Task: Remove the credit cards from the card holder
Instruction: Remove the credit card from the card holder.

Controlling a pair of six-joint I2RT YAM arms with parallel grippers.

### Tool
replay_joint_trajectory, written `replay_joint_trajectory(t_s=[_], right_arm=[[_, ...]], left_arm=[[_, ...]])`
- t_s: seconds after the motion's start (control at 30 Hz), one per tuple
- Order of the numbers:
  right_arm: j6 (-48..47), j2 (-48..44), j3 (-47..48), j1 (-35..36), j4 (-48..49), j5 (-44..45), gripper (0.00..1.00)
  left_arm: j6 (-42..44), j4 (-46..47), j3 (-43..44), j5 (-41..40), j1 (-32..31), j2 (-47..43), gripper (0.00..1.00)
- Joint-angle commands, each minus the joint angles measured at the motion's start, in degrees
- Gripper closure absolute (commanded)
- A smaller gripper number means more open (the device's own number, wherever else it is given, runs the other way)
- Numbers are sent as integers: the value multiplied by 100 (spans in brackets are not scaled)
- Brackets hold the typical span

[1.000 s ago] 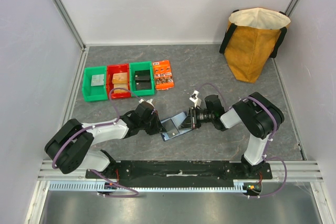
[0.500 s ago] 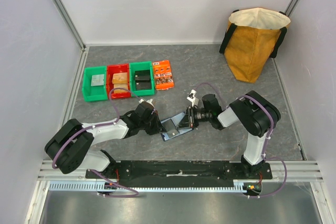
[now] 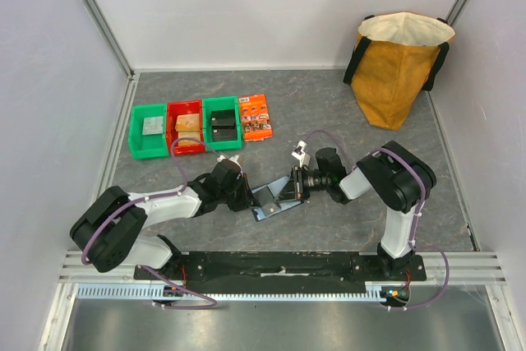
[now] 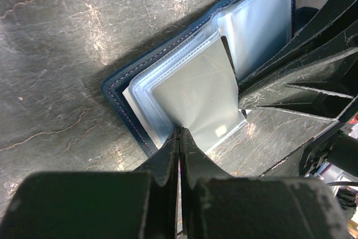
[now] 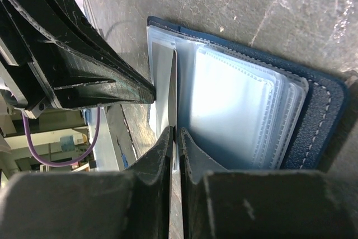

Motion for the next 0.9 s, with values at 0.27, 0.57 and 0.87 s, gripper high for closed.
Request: replay_joint_trajectory(t_s=[0.27,0.57,0.87], right_arm=[[202,89,-99,-212,560,-201,100],[26,-113,-240,-538,280,-236,100],[-89,-157,-125,-538,7,-218,98]], left_arm=[[75,-332,-270,-123,10,21,98],[83,-350,-252,-115,10,47,98],[198,-438,-112,-53,19,-242,97]])
